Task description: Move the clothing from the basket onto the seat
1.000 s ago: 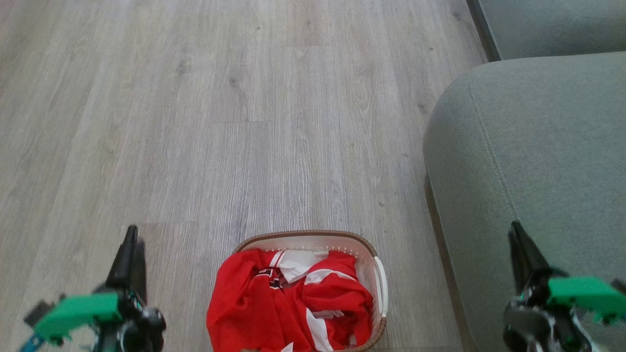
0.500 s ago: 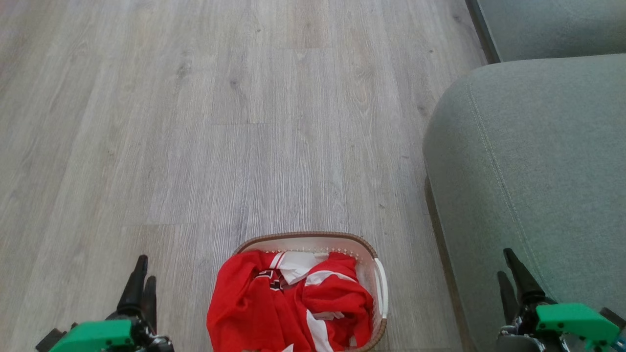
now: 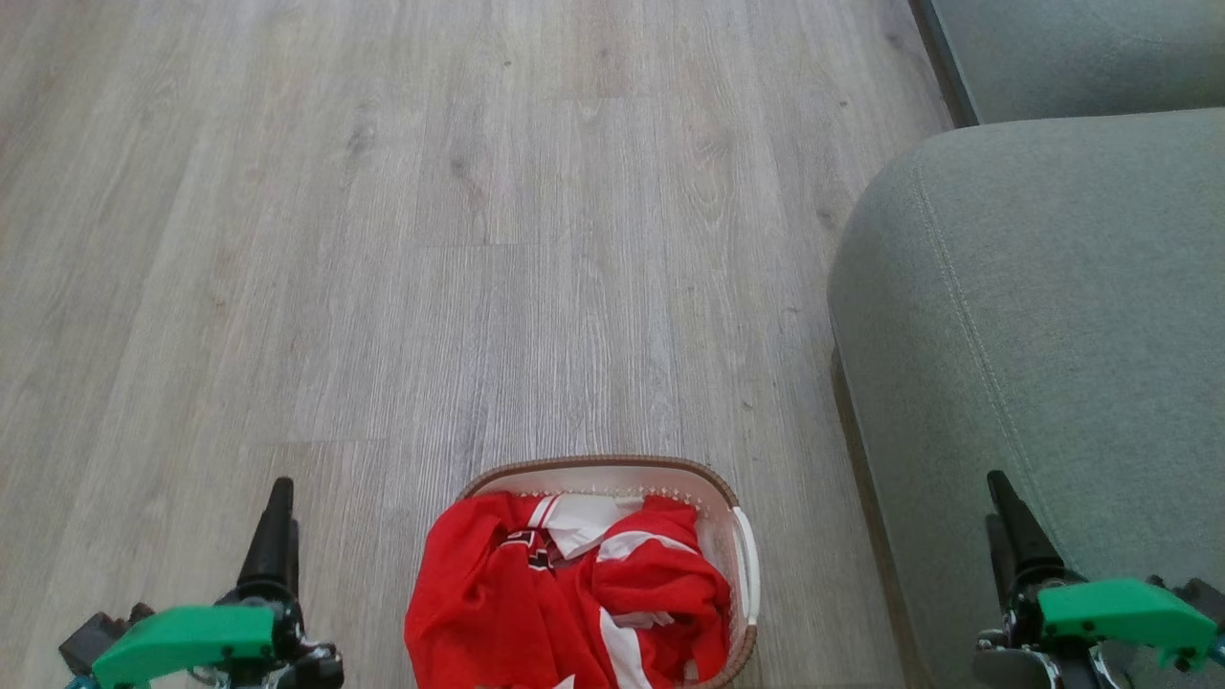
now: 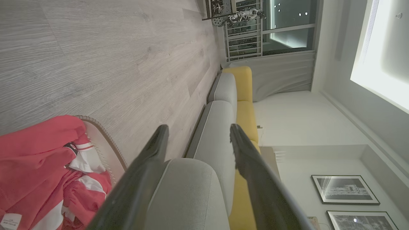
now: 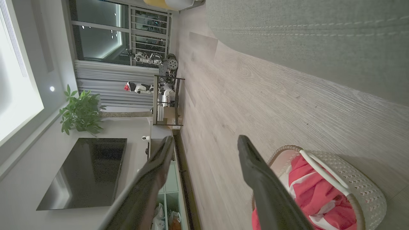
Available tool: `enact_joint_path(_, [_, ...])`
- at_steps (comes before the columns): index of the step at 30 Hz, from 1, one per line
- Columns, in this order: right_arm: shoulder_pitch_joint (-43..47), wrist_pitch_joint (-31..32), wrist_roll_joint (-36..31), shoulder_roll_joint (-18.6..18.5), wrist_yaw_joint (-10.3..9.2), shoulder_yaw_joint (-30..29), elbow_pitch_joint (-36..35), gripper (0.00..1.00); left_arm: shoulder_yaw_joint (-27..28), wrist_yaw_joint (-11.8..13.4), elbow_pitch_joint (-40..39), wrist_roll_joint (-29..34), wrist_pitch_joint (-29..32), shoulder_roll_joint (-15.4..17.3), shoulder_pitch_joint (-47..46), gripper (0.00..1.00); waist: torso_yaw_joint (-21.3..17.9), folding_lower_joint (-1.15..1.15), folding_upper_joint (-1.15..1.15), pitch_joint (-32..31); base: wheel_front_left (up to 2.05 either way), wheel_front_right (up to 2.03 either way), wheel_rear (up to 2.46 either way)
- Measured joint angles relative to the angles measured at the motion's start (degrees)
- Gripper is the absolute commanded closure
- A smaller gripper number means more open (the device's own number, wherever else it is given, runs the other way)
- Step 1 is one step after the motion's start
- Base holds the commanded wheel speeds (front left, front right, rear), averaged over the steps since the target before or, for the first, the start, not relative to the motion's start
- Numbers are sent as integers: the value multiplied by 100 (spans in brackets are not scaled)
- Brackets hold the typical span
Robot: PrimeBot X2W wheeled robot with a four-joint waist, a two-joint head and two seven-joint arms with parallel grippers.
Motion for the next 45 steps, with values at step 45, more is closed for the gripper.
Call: enact_joint_path(45, [5,-739,-3507,-2,4,413,-791,0,-617,503,-889,4080,-706,30,103,0,5,0,0,-18,0,0,0])
